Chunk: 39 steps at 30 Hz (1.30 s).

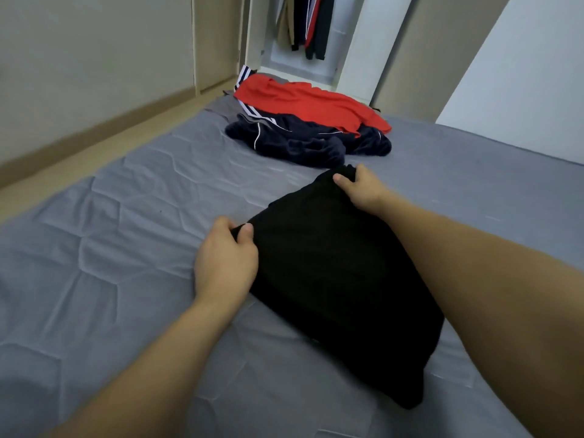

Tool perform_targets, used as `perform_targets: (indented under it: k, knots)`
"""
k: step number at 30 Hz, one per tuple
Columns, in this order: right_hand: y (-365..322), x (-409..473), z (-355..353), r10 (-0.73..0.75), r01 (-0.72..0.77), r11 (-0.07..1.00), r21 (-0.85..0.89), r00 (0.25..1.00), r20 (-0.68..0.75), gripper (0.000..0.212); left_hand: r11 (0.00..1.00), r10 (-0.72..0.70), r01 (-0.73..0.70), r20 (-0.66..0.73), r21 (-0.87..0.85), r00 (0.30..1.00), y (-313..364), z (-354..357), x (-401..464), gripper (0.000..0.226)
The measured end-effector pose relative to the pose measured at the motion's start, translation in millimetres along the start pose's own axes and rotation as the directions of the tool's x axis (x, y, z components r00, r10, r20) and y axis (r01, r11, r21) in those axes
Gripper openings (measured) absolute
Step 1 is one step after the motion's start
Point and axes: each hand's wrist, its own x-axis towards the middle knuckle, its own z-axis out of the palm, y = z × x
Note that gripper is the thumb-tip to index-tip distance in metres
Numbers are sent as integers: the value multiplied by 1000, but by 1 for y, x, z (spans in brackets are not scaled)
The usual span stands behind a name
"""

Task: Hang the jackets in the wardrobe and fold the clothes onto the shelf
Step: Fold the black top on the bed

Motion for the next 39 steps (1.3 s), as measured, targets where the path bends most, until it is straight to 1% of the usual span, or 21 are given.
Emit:
perform_targets:
  k: [1,3,5,7,10,11,13,15,16,19,21,23,24,26,28,29,32,34,35,37,39]
  knots:
    - [-2,1,7,0,-1,999,41,1000,16,65,998,-53,53,14,-12,998,-2,-2,5,21]
    - [-2,4,24,22,-26,997,74,998,51,67,993,-88,80,86,90,992,-3,-5,16,19]
    - [2,9,39,63,-65,997,39,997,33,64,955,-19,-36,179,295,984,4,-7,27,13]
    - [6,15,49,87,-87,996,-11,996,-11,62,885,25,-147,270,442,963,22,1,41,15]
    - [13,28,52,121,-124,990,67,992,42,67,760,-84,-192,387,621,918,50,28,58,52]
    - [16,32,50,143,-151,980,128,987,71,67,707,-77,-219,382,672,921,50,36,59,61]
    - [20,39,47,175,-196,959,206,978,114,70,630,35,-278,331,726,943,37,47,55,68]
    - [22,44,46,181,-206,957,204,974,132,71,608,193,-354,301,711,934,16,48,50,63]
    - [23,46,47,177,-199,962,190,976,127,69,611,235,-380,299,694,925,8,48,52,60]
    - [27,48,49,157,-173,970,172,982,100,68,686,258,-340,222,643,940,-1,49,59,62]
    - [27,45,48,146,-159,973,168,985,89,72,704,319,-324,127,631,939,-8,52,58,62]
    - [25,40,46,161,-179,962,205,981,105,76,721,361,-331,77,609,929,-16,55,57,62]
    - [22,37,44,175,-207,947,245,974,146,79,737,365,-336,72,586,928,-17,55,58,63]
    - [14,26,30,193,-289,907,308,932,307,84,772,343,-330,82,543,936,-16,54,61,64]
    - [7,14,8,212,-348,896,274,881,424,93,781,320,-326,107,533,941,-14,51,61,61]
    - [4,8,-2,226,-337,914,227,886,405,95,778,315,-332,126,534,941,-15,49,61,60]
    - [-9,-21,-33,133,-130,991,-30,972,192,85,754,285,-367,233,545,930,-8,42,61,65]
    - [-21,-42,-54,98,-84,990,-117,988,119,76,718,244,-423,369,553,897,7,36,64,71]
    - [-25,-52,-67,135,-123,988,-92,981,140,69,708,211,-449,443,546,871,17,31,67,73]
    - [-27,-73,-97,317,-329,944,0,908,273,59,684,189,-515,556,516,809,44,21,78,77]
    - [-17,-93,-116,433,-472,880,46,840,328,59,621,279,-603,577,501,767,72,15,89,79]
